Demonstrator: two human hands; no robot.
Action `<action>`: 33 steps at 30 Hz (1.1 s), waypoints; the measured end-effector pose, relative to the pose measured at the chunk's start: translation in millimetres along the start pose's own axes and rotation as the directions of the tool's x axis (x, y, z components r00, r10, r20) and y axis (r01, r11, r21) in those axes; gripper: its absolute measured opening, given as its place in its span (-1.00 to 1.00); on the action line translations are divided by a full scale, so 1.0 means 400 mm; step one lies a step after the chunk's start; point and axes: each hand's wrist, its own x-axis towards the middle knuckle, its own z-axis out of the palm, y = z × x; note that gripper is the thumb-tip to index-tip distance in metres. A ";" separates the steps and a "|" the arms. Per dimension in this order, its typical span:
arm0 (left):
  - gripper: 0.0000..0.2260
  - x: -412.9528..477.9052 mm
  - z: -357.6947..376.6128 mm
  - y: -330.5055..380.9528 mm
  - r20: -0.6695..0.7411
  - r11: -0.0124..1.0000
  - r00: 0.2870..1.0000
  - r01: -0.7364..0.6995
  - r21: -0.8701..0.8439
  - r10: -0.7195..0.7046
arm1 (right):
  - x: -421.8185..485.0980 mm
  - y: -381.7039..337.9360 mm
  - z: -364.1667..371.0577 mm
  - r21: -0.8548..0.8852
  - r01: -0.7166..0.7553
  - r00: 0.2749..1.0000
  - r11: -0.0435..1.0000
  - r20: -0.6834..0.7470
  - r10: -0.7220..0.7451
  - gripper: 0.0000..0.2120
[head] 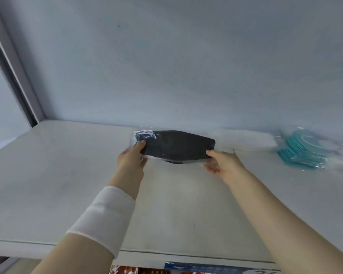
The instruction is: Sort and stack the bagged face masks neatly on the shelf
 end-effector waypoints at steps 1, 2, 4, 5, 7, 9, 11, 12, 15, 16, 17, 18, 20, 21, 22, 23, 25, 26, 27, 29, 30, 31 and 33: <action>-0.86 0.013 0.003 0.009 -0.005 0.996 1.000 -0.028 0.086 0.029 | 0.019 -0.009 0.009 -0.058 0.045 0.999 0.997 -0.021 -0.046 -0.86; -0.82 0.024 0.008 0.019 -0.013 0.982 0.998 -0.061 0.180 0.064 | 0.036 -0.019 0.019 -0.139 0.098 0.994 0.985 -0.039 -0.104 -0.84; -0.73 0.047 0.021 0.041 -0.019 0.936 0.993 -0.102 0.336 0.115 | 0.060 -0.050 0.040 -0.367 0.207 0.969 0.907 -0.053 -0.242 -0.80; -0.71 0.062 0.029 0.051 -0.015 0.921 0.992 -0.113 0.374 0.127 | 0.064 -0.069 0.051 -0.482 0.246 0.952 0.841 -0.044 -0.304 -0.75; -0.71 0.097 0.046 0.064 -0.009 0.900 0.988 -0.136 0.415 0.153 | 0.079 -0.103 0.072 -0.640 0.284 0.923 0.714 -0.018 -0.384 -0.73; -0.71 0.139 0.064 0.063 0.002 0.884 0.987 -0.145 0.444 0.161 | 0.113 -0.122 0.087 -0.703 0.283 0.918 0.653 0.003 -0.396 -0.75; -0.70 0.184 0.081 0.052 0.024 0.846 0.988 -0.145 0.514 0.155 | 0.160 -0.126 0.096 -0.755 0.257 0.922 0.603 0.004 -0.388 -0.70; -0.68 0.204 0.087 0.046 0.032 0.812 0.987 -0.147 0.565 0.157 | 0.179 -0.125 0.101 -0.783 0.239 0.922 0.574 -0.002 -0.387 -0.70; -0.62 0.259 0.103 0.032 0.073 0.656 0.972 -0.206 0.726 0.224 | 0.242 -0.110 0.110 -0.811 0.219 0.906 0.543 -0.039 -0.422 -0.73; -0.61 0.275 0.108 0.027 0.091 0.586 0.964 -0.226 0.778 0.251 | 0.256 -0.100 0.111 -0.824 0.217 0.900 0.522 -0.038 -0.434 -0.72; -0.60 0.288 0.113 0.021 0.112 0.511 0.955 -0.244 0.824 0.275 | 0.270 -0.088 0.111 -0.840 0.219 0.891 0.497 -0.035 -0.452 -0.73; -0.60 0.298 0.117 0.016 0.131 0.438 0.947 -0.255 0.862 0.293 | 0.280 -0.074 0.110 -0.854 0.217 0.884 0.473 -0.033 -0.467 -0.76; -0.65 0.305 0.125 0.005 0.166 0.294 0.931 -0.266 0.918 0.325 | 0.288 -0.050 0.109 -0.884 0.206 0.867 0.420 -0.033 -0.496 -0.79; -0.68 0.307 0.129 0.002 0.183 0.222 0.922 -0.268 0.937 0.340 | 0.287 -0.042 0.110 -0.903 0.193 0.855 0.383 -0.037 -0.518 -0.76; -0.69 0.308 0.134 -0.001 0.194 0.165 0.916 -0.265 0.950 0.352 | 0.283 -0.037 0.110 -0.923 0.176 0.838 0.343 -0.042 -0.543 -0.74; -0.66 0.312 0.137 -0.003 0.196 0.123 0.910 -0.256 0.959 0.366 | 0.283 -0.033 0.111 -0.940 0.169 0.814 0.298 -0.037 -0.580 -0.74; -0.58 0.316 0.139 -0.009 0.169 0.078 0.912 -0.213 0.974 0.373 | 0.275 -0.029 0.114 -0.959 0.158 0.781 0.234 -0.023 -0.624 -0.72; -0.55 0.315 0.139 -0.013 0.155 0.073 0.912 -0.196 0.978 0.379 | 0.270 -0.027 0.116 -0.965 0.158 0.772 0.209 -0.011 -0.635 -0.69; -0.53 0.315 0.139 -0.019 0.143 0.074 0.908 -0.187 0.980 0.394 | 0.267 -0.024 0.116 -0.969 0.157 0.764 0.189 -0.002 -0.646 -0.65; -0.49 0.294 0.144 -0.029 0.113 0.126 0.894 -0.184 0.975 0.434 | 0.254 -0.021 0.114 -0.972 0.175 0.740 0.155 0.026 -0.672 -0.60; -0.49 0.276 0.145 -0.031 0.104 0.153 0.883 -0.193 0.969 0.458 | 0.245 -0.020 0.111 -0.971 0.200 0.719 0.135 0.052 -0.693 -0.59; -0.48 0.264 0.147 -0.034 0.123 0.144 0.865 -0.218 0.965 0.486 | 0.240 -0.018 0.105 -0.964 0.234 0.698 0.124 0.078 -0.711 -0.58; -0.47 0.227 0.144 -0.033 0.216 0.076 0.828 -0.296 0.952 0.517 | 0.216 -0.015 0.091 -0.939 0.323 0.674 0.121 0.138 -0.726 -0.56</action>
